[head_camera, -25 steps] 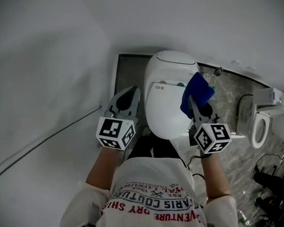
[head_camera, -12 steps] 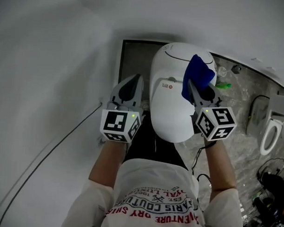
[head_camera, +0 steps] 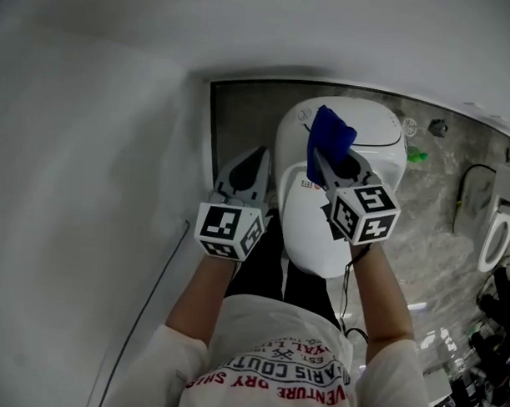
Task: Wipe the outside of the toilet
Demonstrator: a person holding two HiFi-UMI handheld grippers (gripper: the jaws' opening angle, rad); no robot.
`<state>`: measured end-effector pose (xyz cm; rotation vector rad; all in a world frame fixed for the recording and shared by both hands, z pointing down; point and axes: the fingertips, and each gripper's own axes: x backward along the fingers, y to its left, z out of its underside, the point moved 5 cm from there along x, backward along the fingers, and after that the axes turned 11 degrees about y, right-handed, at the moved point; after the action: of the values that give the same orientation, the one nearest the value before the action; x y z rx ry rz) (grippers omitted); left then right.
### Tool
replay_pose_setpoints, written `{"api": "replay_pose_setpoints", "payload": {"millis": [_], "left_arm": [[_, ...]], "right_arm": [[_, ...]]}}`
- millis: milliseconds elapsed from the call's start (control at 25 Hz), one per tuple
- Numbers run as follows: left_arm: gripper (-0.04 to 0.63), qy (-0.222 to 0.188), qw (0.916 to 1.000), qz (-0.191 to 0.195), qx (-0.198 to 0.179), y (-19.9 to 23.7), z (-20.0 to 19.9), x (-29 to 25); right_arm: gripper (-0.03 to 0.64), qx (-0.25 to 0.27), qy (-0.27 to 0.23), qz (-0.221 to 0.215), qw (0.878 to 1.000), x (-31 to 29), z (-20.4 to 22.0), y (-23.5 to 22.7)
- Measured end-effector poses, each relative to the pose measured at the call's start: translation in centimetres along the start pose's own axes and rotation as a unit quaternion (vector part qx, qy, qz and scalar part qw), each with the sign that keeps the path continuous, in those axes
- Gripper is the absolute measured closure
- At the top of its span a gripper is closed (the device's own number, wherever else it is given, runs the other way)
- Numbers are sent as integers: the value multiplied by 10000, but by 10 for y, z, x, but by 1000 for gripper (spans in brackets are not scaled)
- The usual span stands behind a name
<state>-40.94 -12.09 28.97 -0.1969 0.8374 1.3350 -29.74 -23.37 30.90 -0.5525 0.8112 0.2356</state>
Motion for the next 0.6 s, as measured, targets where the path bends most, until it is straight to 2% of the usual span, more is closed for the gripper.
{"api": "replay_pose_setpoints", "payload": {"millis": [280,600], "left_arm": [[589,442,9989,177,-53,34,16,-46],[589,711,9971,117,-234,29,29,-61]], "right_arm": [[540,-101,321,26,9994,-70,4,-10],[540,-180,423,188,9988,-68,10,-37]]}}
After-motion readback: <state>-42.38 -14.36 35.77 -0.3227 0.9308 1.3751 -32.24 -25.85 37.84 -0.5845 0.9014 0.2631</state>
